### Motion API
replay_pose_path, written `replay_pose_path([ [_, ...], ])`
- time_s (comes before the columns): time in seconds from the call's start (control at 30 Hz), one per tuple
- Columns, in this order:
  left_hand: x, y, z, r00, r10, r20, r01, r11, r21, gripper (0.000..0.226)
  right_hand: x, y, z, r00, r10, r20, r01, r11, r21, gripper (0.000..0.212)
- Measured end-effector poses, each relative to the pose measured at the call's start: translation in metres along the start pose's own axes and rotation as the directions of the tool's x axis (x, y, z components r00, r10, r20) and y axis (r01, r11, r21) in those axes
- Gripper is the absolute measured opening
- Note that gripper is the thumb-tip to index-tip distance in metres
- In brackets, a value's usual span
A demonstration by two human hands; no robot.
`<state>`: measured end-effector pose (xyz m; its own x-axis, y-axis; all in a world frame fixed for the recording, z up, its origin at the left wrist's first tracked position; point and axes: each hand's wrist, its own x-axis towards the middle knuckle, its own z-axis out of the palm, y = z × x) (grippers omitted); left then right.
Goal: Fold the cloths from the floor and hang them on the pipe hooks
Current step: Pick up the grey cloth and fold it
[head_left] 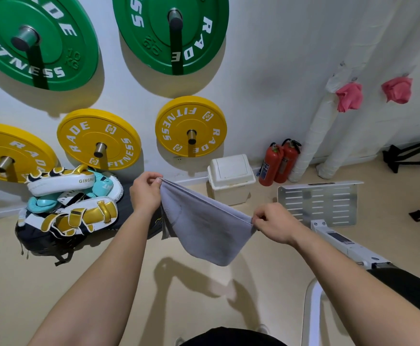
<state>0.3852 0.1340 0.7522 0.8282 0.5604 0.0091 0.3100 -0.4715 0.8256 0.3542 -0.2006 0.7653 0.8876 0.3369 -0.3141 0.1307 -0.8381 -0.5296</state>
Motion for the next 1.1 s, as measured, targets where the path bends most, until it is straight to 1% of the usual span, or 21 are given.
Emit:
replay_pose_path([
  [0.1, 0.003, 0.002, -0.004, 1.0, 0.017, -0.004, -0.017, 1.0, -0.009, 0.013, -0.004, -0.001, -0.011, 0.996, -0.007, -0.089, 0.011, 0.999, 0.037, 0.015],
  [0.17, 0.003, 0.003, -0.007, 0.999, 0.034, -0.005, -0.034, 0.999, -0.013, 0.013, -0.005, -0.004, -0.023, 0.977, -0.026, -0.213, 0.037, 0.998, 0.048, 0.02],
  [0.2, 0.003, 0.004, -0.009, 0.999, 0.045, -0.009, -0.045, 0.999, -0.008, 0.012, -0.004, -0.005, -0.029, 0.957, -0.03, -0.289, 0.047, 0.997, 0.052, 0.02],
  [0.27, 0.002, 0.005, -0.012, 0.997, 0.071, -0.013, -0.071, 0.997, 0.018, 0.011, 0.0, -0.008, -0.041, 0.906, -0.021, -0.422, 0.066, 0.994, 0.091, 0.014],
  [0.3, 0.001, 0.006, -0.012, 0.997, 0.083, -0.008, -0.082, 0.996, 0.029, 0.011, 0.003, -0.01, -0.047, 0.883, -0.016, -0.469, 0.081, 0.99, 0.118, 0.012],
  [0.33, 0.0, 0.007, -0.013, 0.996, 0.09, -0.001, -0.09, 0.995, 0.033, 0.011, 0.005, -0.012, -0.054, 0.867, -0.011, -0.498, 0.094, 0.985, 0.142, 0.016],
  [0.4, -0.003, 0.01, -0.013, 0.996, 0.093, 0.01, -0.093, 0.996, 0.014, 0.011, 0.011, -0.012, -0.066, 0.871, -0.004, -0.492, 0.088, 0.985, 0.148, 0.028],
  [0.43, -0.003, 0.012, -0.013, 0.996, 0.093, 0.011, -0.093, 0.996, -0.006, 0.01, 0.015, -0.012, -0.072, 0.876, -0.007, -0.482, 0.068, 0.992, 0.109, 0.026],
  [0.5, -0.005, 0.016, -0.014, 0.996, 0.084, 0.008, -0.083, 0.995, -0.056, 0.01, 0.023, -0.012, -0.082, 0.867, -0.019, -0.499, 0.045, 0.998, 0.04, 0.01],
  [0.57, -0.008, 0.016, -0.011, 0.998, 0.061, 0.031, -0.058, 0.995, -0.079, 0.011, 0.03, -0.016, -0.087, 0.846, -0.043, -0.532, 0.086, 0.995, 0.057, 0.003],
  [0.6, -0.011, 0.016, -0.008, 0.995, 0.066, 0.077, -0.062, 0.997, -0.053, 0.012, 0.032, -0.02, -0.088, 0.853, -0.059, -0.519, 0.12, 0.989, 0.085, 0.004],
  [0.67, -0.019, 0.012, 0.002, 0.966, 0.107, 0.234, -0.13, 0.988, 0.085, 0.012, 0.035, -0.029, -0.087, 0.889, -0.084, -0.45, 0.163, 0.977, 0.14, 0.006],
  [0.7, -0.023, 0.009, 0.006, 0.951, 0.111, 0.288, -0.152, 0.98, 0.125, 0.012, 0.037, -0.031, -0.087, 0.889, -0.076, -0.451, 0.163, 0.974, 0.157, 0.004],
  [0.73, -0.026, 0.007, 0.008, 0.951, 0.099, 0.293, -0.142, 0.982, 0.127, 0.011, 0.039, -0.032, -0.088, 0.869, -0.047, -0.492, 0.154, 0.972, 0.177, 0.003],
  [0.8, -0.028, 0.005, 0.01, 0.981, 0.017, 0.195, -0.025, 0.999, 0.039, 0.011, 0.041, -0.029, -0.089, 0.822, 0.028, -0.569, 0.12, 0.968, 0.22, 0.005],
  [0.83, -0.027, 0.004, 0.009, 0.99, -0.044, 0.131, 0.047, 0.999, -0.023, 0.011, 0.041, -0.028, -0.088, 0.827, 0.036, -0.561, 0.106, 0.97, 0.218, 0.005],
  [0.87, -0.026, 0.004, 0.009, 0.992, -0.1, 0.079, 0.105, 0.992, -0.066, 0.011, 0.041, -0.028, -0.087, 0.85, 0.016, -0.526, 0.101, 0.976, 0.193, 0.004],
  [0.93, -0.023, 0.005, 0.006, 0.982, -0.188, 0.019, 0.189, 0.979, -0.073, 0.011, 0.041, -0.031, -0.082, 0.893, -0.034, -0.448, 0.112, 0.983, 0.148, 0.004],
  [1.0, -0.021, 0.007, 0.004, 0.979, -0.201, 0.013, 0.202, 0.978, -0.056, 0.013, 0.041, -0.034, -0.077, 0.898, -0.039, -0.439, 0.127, 0.977, 0.173, 0.005],
  [1.03, -0.02, 0.008, 0.005, 0.981, -0.19, 0.038, 0.192, 0.979, -0.061, 0.014, 0.041, -0.035, -0.076, 0.887, -0.024, -0.462, 0.133, 0.969, 0.206, 0.006],
  [1.1, -0.023, 0.013, 0.007, 0.984, -0.139, 0.112, 0.149, 0.986, -0.081, 0.013, 0.042, -0.034, -0.077, 0.843, 0.035, -0.537, 0.13, 0.955, 0.266, 0.006],
])
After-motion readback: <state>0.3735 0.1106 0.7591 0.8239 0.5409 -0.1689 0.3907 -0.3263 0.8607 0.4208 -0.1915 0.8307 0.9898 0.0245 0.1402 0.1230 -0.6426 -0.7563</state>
